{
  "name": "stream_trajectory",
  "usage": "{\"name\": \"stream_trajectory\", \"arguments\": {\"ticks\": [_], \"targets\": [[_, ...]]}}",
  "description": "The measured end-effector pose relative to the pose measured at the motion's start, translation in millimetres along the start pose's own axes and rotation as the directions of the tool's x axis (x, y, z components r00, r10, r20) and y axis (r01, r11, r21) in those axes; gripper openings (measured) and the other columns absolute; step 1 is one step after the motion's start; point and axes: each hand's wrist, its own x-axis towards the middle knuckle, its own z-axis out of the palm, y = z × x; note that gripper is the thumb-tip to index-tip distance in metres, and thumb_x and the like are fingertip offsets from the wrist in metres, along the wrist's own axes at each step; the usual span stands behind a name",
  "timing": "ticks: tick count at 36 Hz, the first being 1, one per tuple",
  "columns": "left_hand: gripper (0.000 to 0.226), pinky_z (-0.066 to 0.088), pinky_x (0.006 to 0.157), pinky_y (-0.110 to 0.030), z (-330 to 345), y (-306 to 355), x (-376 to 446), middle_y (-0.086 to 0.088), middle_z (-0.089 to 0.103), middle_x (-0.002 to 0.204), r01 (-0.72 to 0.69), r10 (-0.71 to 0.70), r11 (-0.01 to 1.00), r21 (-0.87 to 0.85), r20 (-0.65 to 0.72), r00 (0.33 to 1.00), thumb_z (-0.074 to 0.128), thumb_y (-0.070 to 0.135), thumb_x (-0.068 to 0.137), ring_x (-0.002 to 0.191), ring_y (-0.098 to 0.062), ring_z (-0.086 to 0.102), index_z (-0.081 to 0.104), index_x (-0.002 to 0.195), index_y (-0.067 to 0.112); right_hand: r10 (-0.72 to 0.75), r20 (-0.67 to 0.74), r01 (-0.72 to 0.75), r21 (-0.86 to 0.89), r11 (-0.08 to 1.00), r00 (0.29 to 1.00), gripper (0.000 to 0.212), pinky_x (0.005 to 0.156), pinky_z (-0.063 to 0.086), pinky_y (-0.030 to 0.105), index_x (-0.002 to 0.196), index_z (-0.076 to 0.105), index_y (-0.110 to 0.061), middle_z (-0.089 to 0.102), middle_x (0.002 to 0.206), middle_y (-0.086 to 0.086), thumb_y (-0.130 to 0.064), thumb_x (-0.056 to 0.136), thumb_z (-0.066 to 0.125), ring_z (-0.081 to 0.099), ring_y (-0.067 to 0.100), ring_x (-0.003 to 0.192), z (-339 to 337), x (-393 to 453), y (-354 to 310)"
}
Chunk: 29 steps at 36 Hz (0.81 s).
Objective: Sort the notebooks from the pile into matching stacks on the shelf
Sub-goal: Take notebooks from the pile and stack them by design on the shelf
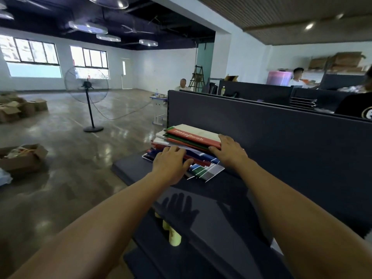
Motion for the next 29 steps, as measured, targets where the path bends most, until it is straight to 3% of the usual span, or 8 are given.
{"name": "stream_trajectory", "arguments": {"ticks": [5,8,13,17,22,25,29], "targets": [[0.038,0.044,0.085,-0.038,6.2,2.3,14.3,-0.004,0.049,0.119,-0.011,0.010,0.998,-0.058,-0.014,1.000,0.040,0.048,0.099,0.115,-0.022,0.047,0.055,0.116,0.018,-0.001,0.018,0.001,0.009,1.000,1.000,0.071,0.109,0.032,0.047,0.150,0.020,-0.018,0.028,0.153,0.010,-0.053,0.094,0.046,0.034,0.034,0.135,8.7,19.9,-1.5],[0.035,0.040,0.074,-0.035,8.8,-0.5,23.1,-0.002,0.051,0.113,-0.018,0.018,0.997,-0.078,0.003,1.000,0.038,0.047,0.099,0.109,-0.021,0.050,0.056,0.107,0.018,0.012,0.043,-0.015,0.055,0.998,0.999,0.074,0.105,0.037,0.046,0.147,0.027,-0.021,0.039,0.146,0.010,-0.056,0.088,0.053,0.041,0.034,0.129,7.7,29.2,-0.1],[0.036,0.040,0.071,-0.033,12.6,-5.1,30.4,0.000,0.052,0.108,-0.055,0.057,0.994,-0.096,0.019,0.998,0.036,0.048,0.100,0.101,-0.020,0.053,0.056,0.104,0.019,-0.015,0.089,0.010,0.050,0.999,0.996,0.072,0.104,0.036,0.037,0.146,0.033,-0.017,0.043,0.146,0.007,-0.050,0.087,0.060,0.044,0.027,0.129,-3.0,34.9,1.4],[0.035,0.042,0.074,-0.035,10.7,-10.0,32.8,0.001,0.052,0.106,-0.079,0.082,0.991,-0.109,0.023,0.996,0.035,0.047,0.100,0.100,-0.019,0.053,0.057,0.104,0.019,-0.034,0.074,0.041,-0.103,0.994,0.997,0.064,0.101,0.038,0.037,0.142,0.040,-0.018,0.045,0.144,0.006,-0.051,0.090,0.055,0.045,0.026,0.127,-10.6,36.6,-3.5],[0.034,0.044,0.072,-0.035,9.4,-16.2,37.2,0.001,0.052,0.105,-0.112,0.113,0.988,-0.111,0.009,0.994,0.035,0.046,0.101,0.099,-0.020,0.053,0.055,0.102,0.019,-0.107,0.057,0.121,-0.441,0.889,0.993,0.045,0.075,0.042,0.035,0.116,0.055,-0.016,0.061,0.116,0.009,-0.050,0.099,0.033,0.057,0.027,0.103,-13.3,31.0,-17.4],[0.034,0.041,0.070,-0.034,11.2,-19.7,39.5,0.001,0.053,0.105,-0.120,0.121,0.986,-0.118,0.009,0.993,0.035,0.046,0.100,0.100,-0.019,0.053,0.055,0.101,0.019,-0.177,0.010,0.152,-0.567,0.810,0.984,0.037,0.069,0.039,0.034,0.116,0.056,-0.012,0.063,0.110,0.009,-0.035,0.103,0.029,0.060,0.028,0.096,-15.5,26.9,-28.5],[0.034,0.041,0.071,-0.033,13.2,-22.2,40.0,0.002,0.054,0.106,-0.126,0.128,0.984,-0.129,0.007,0.992,0.035,0.046,0.100,0.101,-0.019,0.053,0.055,0.101,0.019,-0.295,-0.071,0.177,-0.662,0.728,0.953,0.022,0.056,0.037,0.032,0.119,0.043,-0.009,0.059,0.081,0.005,-0.008,0.098,0.037,0.054,0.026,0.066,-12.5,26.9,-37.5]]}}
